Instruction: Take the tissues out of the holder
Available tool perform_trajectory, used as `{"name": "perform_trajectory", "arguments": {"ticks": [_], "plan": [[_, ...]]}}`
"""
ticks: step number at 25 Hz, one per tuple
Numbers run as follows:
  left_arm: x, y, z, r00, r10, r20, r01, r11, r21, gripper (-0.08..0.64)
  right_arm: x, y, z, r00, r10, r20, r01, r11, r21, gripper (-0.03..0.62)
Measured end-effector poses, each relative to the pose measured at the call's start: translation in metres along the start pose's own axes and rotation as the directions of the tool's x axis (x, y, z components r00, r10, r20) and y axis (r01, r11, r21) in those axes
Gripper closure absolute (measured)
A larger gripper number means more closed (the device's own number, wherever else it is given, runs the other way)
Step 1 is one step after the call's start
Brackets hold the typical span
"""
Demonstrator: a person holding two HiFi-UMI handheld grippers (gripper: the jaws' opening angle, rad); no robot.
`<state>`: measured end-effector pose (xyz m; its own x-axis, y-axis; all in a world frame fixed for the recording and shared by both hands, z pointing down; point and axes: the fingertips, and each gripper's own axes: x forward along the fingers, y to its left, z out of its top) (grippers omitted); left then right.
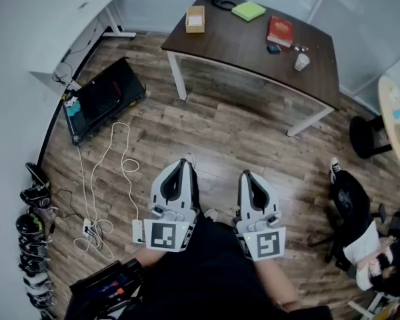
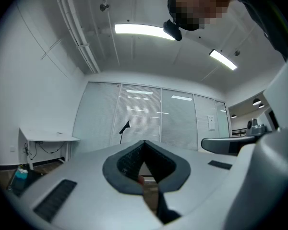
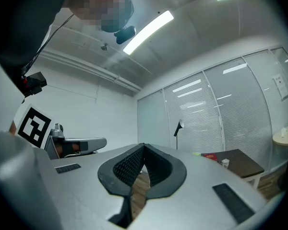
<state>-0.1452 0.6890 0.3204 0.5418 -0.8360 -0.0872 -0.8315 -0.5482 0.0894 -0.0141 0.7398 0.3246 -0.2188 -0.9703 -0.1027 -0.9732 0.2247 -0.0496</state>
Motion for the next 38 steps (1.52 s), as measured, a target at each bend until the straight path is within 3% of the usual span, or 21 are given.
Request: {"name": "perform_trajectory", "arguments": {"ticks": [9, 13, 21, 29, 38], "plan": [[0.108, 0.039, -0.034, 0.999, -0.042, -0.032, 0.040, 0.997, -0.070, 0.561, 0.079, -0.067, -0.029, 0.991, -0.114, -0.066, 0.112, 0.993, -0.031, 0.583], [0.165, 0.077, -0.036, 0.997, -0.056, -0.050, 0.050, 0.992, -0.119, 0.561, 0.149, -0.082, -0.024, 0.993, -0.111, -0.041, 0.111, 0.994, 0.006, 0.583], [0.257, 0.165, -0.032, 0.998, -0.020, -0.053, 0.014, 0.995, -0.095, 0.561, 0.277, -0.100, -0.047, 0.984, -0.104, -0.144, 0.106, 0.994, 0.004, 0.583], [0.323, 0.233, -0.032, 0.999, -0.004, -0.053, -0.002, 0.992, -0.123, 0.561, 0.374, -0.101, -0.052, 0.982, -0.088, -0.167, 0.083, 0.996, -0.039, 0.583], [0.350, 0.265, -0.038, 0.997, -0.003, -0.074, -0.008, 0.991, -0.137, 0.561, 0.411, -0.111, -0.064, 0.973, -0.103, -0.207, 0.098, 0.994, -0.038, 0.583]]}}
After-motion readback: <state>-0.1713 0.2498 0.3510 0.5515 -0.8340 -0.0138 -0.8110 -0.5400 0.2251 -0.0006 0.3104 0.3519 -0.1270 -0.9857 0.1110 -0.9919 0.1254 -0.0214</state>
